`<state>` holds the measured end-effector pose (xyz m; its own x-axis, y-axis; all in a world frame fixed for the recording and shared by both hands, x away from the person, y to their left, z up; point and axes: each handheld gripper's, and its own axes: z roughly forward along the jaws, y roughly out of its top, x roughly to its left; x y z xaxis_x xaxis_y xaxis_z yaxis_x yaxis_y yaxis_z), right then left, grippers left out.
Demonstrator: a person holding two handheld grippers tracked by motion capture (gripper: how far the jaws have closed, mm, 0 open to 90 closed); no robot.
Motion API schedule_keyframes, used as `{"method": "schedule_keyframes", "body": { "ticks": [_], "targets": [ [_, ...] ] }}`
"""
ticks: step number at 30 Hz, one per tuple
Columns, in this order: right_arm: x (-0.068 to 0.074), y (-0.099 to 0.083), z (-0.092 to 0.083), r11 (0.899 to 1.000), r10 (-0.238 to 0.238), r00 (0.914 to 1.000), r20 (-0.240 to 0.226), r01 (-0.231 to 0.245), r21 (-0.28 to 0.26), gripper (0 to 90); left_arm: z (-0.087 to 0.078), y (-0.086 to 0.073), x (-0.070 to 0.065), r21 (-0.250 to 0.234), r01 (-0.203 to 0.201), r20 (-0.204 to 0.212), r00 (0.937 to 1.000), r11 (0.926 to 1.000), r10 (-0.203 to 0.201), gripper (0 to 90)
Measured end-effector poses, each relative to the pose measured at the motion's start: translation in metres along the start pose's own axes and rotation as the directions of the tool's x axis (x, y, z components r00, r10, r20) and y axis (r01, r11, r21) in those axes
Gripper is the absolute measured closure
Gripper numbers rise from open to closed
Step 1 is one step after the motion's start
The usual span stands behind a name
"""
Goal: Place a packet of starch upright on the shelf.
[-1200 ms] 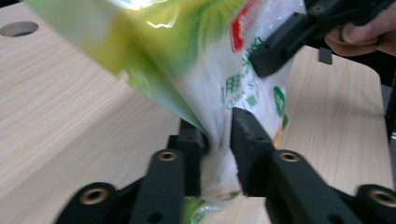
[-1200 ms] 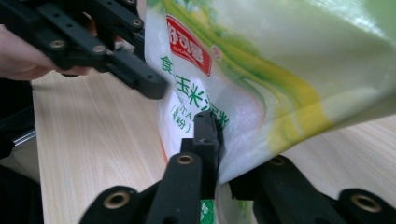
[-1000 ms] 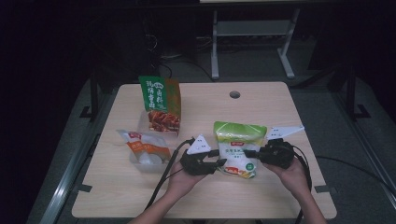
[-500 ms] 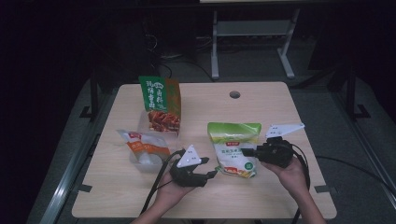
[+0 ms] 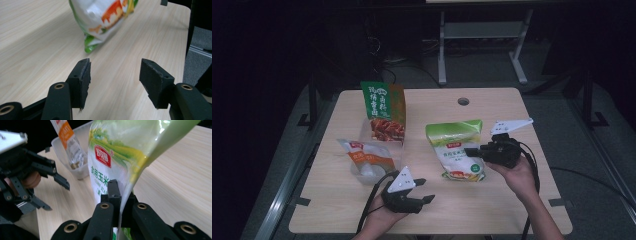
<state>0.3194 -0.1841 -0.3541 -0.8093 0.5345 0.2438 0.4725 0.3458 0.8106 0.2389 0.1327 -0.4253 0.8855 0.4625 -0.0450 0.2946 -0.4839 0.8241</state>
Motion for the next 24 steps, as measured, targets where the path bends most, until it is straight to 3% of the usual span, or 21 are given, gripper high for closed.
{"method": "schedule_keyframes", "body": {
  "ticks": [12,17,24],
  "targets": [
    [0.004,0.043,0.019,1.0,-0.01,0.9994,-0.033,0.009,-0.024,90.0,-0.015,-0.01,-0.007,-0.014,0.011,0.019,0.9998,0.9999,-0.01,38.7],
    [0.009,0.064,0.032,0.999,-0.018,0.9989,-0.044,0.017,-0.034,90.0,-0.018,-0.018,-0.01,0.004,0.005,0.026,0.9996,1.0,-0.005,38.5],
    [0.015,0.092,0.052,0.999,-0.035,0.9963,-0.079,0.032,-0.037,90.0,-0.022,-0.021,-0.01,-0.015,0.005,0.024,0.9997,0.9999,-0.004,38.4]
  ]
}}
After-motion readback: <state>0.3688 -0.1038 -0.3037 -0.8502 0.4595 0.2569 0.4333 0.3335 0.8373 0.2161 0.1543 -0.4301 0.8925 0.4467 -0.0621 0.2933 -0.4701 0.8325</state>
